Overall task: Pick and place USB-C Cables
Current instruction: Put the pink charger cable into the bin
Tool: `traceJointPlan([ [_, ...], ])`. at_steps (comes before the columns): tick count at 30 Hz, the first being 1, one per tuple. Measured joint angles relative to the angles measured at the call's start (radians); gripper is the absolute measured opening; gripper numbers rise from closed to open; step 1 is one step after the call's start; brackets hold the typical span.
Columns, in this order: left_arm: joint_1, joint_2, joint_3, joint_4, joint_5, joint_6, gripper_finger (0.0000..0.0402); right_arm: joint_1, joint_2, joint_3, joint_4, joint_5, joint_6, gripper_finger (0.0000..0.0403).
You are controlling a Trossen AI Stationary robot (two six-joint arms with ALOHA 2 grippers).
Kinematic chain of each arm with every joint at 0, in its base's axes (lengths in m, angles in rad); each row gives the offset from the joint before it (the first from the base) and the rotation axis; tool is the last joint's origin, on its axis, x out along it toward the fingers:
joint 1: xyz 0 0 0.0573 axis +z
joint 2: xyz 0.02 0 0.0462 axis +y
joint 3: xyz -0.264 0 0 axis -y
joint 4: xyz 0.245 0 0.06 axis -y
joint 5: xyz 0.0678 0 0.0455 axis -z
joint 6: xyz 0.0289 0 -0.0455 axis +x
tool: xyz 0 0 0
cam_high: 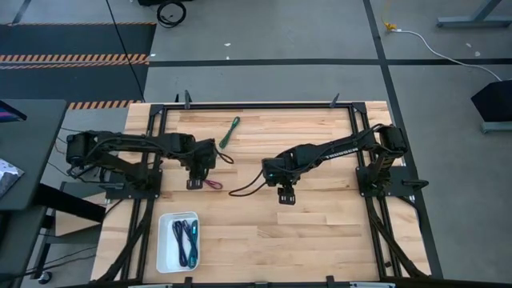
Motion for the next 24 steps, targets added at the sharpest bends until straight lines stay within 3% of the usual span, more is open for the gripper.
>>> traceJointPlan([
  [7,-0.005,0.000,-0.094,0.112,-0.032,-0.021,0.0124,0.005,0.000,0.000,0.010,0.000,0.007,0.0228],
  [18,-0.070,0.000,-0.101,0.144,-0.068,-0.077,0.0210,0.005,0.000,0.000,0.023,0.003,-0.027,0.0228],
  [24,-0.070,0.000,-0.101,0.150,-0.051,-0.096,0.0223,0.012,0.000,0.000,0.037,0.001,-0.011,0.0228],
])
